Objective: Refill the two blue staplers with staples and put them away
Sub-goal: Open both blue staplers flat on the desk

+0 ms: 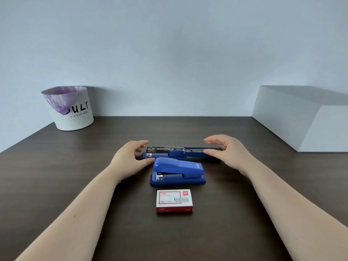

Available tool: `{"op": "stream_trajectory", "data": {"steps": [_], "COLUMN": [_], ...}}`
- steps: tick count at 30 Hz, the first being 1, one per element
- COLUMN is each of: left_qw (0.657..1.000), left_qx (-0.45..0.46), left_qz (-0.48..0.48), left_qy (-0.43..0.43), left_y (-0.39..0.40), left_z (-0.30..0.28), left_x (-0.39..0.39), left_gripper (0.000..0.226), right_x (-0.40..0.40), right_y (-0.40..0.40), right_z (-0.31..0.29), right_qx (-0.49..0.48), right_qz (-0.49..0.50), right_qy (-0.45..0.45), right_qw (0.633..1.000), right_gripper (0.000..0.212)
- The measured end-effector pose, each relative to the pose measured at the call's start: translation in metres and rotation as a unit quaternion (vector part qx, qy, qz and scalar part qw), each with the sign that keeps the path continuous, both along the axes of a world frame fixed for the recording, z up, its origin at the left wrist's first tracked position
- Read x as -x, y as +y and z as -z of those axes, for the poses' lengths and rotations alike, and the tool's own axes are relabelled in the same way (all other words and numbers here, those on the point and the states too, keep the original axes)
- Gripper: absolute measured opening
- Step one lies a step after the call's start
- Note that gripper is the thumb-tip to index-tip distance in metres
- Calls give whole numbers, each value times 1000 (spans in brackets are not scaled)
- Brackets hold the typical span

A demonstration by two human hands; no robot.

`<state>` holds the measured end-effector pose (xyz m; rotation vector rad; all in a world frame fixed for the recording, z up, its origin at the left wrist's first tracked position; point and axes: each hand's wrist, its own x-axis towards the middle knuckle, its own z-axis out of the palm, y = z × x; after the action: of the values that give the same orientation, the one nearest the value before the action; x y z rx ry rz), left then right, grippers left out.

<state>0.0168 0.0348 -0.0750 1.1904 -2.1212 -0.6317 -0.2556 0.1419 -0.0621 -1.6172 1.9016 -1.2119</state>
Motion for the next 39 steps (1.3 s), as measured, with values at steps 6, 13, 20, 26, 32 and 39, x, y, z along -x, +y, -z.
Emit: {"op": "stream_trajectory", "data": {"steps": [6, 13, 20, 26, 32, 39], "left_qw": [998, 975, 956, 974, 975, 976], "left_qx": [44, -99, -112, -31, -45, -61], "left_qz": [17, 186, 233, 185, 189, 187], "left_qy": [36, -70, -142, -127, -106, -98], "left_y": [6, 22, 24, 19, 14, 11], "left_z": [-14, -22, -23, -18, -19, -18], "left_x": [-9, -10, -8, -2, -4, -9], "left_gripper": [16, 25, 36, 31, 30, 29], "right_x": [-49, -90, -95, -95, -79, -57], "right_y": [12, 18, 17, 12, 14, 20], "right_z": [-30, -20, -17, -16, -26, -36], "right_qx": [25, -26, -1, 36, 45, 61], "right_qz": [-74, -171, -148, -106, -81, -108], "right_qy": [176, 245, 242, 185, 20, -95], "right_qw": [981, 954, 959, 976, 996, 988], "right_gripper": [29, 55, 41, 36, 33, 42]}}
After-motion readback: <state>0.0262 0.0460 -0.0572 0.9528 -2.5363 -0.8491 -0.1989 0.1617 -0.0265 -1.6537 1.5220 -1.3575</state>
